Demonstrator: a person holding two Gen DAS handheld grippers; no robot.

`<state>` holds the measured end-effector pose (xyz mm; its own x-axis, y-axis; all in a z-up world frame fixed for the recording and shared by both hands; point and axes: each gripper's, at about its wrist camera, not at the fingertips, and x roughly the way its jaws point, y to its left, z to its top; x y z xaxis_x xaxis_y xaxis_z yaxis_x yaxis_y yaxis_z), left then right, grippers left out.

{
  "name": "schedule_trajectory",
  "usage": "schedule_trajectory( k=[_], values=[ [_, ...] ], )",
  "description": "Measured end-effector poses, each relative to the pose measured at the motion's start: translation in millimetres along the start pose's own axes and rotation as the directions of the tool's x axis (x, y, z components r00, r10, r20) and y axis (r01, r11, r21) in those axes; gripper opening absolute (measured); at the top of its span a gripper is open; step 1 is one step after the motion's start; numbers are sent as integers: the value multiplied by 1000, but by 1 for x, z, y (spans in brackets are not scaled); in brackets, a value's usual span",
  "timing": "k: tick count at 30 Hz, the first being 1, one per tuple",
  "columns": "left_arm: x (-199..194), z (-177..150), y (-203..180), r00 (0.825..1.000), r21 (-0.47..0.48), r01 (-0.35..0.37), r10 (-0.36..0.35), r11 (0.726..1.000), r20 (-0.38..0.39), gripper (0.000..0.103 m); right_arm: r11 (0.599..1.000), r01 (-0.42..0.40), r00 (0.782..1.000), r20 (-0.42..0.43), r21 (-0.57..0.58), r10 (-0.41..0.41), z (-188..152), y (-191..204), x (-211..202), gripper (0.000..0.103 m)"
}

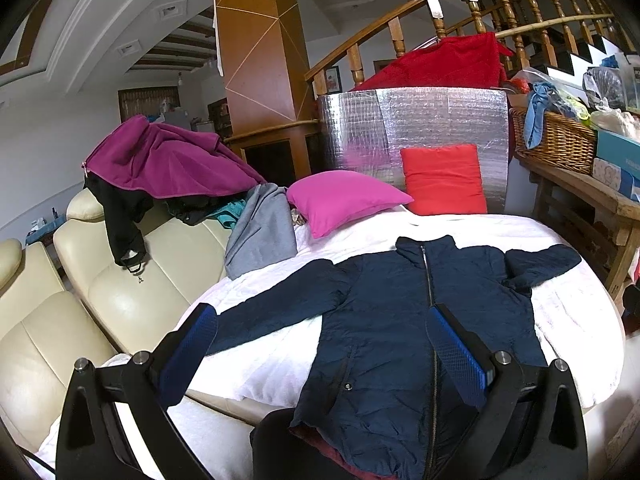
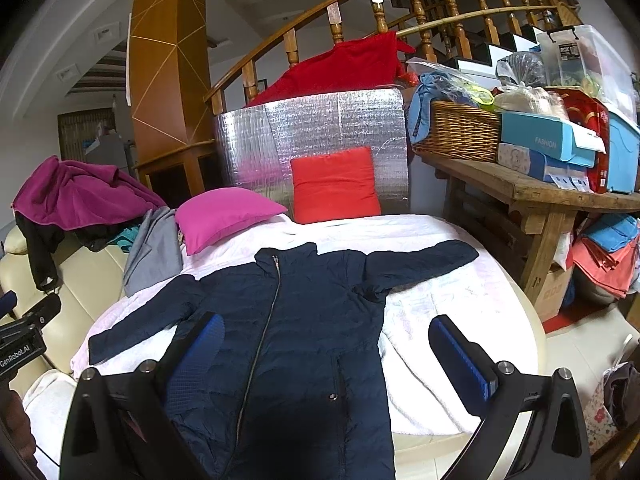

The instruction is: Fold large clothes

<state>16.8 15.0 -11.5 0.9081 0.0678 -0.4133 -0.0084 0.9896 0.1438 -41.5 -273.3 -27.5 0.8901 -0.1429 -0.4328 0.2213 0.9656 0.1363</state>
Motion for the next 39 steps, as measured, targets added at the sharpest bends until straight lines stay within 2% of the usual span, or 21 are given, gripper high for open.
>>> schedule_trajectory(
  k=[39],
  values=[
    [1, 0, 3, 1000, 0, -1, 1, 1000, -2, 103, 1000, -8, 1000, -17, -7, 8, 1, 7, 5, 103]
  ],
)
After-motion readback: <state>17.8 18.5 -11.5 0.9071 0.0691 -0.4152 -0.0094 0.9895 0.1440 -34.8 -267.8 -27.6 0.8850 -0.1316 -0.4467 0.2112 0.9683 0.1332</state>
